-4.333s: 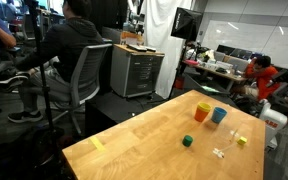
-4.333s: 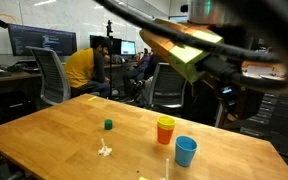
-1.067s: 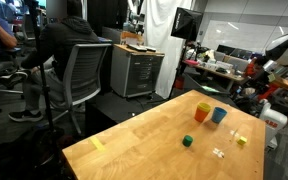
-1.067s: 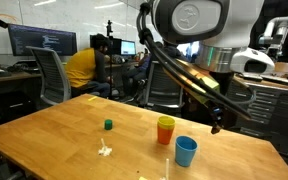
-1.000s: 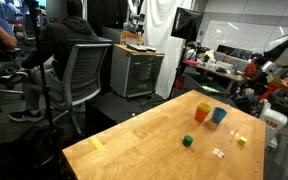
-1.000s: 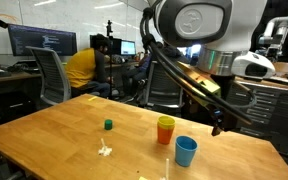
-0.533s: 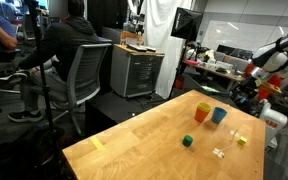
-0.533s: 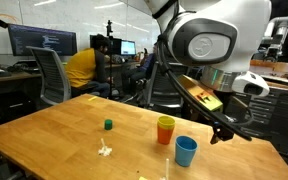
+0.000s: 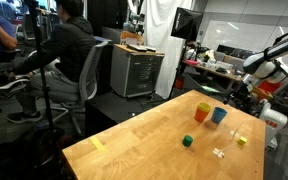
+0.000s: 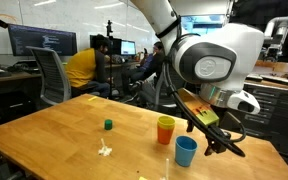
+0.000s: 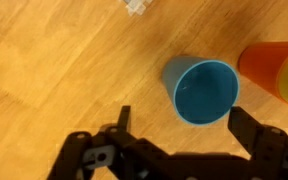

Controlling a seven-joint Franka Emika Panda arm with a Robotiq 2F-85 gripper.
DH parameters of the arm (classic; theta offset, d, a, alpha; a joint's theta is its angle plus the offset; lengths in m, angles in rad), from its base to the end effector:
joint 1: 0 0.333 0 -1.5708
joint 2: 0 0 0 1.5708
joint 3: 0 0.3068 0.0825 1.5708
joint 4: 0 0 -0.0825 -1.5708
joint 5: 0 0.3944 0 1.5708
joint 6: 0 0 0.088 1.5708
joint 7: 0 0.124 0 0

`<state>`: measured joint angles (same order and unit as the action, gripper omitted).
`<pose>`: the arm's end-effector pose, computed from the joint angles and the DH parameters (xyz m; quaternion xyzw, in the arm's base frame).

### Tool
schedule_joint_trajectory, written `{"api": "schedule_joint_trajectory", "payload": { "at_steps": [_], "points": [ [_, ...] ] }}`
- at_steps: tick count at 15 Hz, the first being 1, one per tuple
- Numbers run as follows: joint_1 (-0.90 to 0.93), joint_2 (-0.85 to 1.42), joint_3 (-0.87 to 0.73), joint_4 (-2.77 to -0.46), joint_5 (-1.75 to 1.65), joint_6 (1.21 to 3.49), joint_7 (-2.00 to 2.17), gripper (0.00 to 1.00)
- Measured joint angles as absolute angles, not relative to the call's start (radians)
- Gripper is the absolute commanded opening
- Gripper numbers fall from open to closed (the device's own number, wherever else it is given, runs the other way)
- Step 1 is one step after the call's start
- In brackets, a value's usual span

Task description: Stack the cups into the orange cup

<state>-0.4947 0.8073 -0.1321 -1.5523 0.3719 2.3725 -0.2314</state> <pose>0.5834 -0.3990 0.1452 -0.9491 0.3035 -0.0464 0.0701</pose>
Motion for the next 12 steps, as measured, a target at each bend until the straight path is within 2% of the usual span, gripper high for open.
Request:
{"api": "schedule_joint_trajectory", "payload": {
  "at_steps": [10,11,12],
  "points": [
    [-0.514,0.931,-0.134,-1.428,0.354,2.323,-0.208,1.0],
    [-0.514,0.943,-0.133,-1.417,0.353,2.322,-0.208,0.93],
    [-0.514,0.953,-0.131,-1.407,0.353,2.322,-0.208,0.74]
  ]
}}
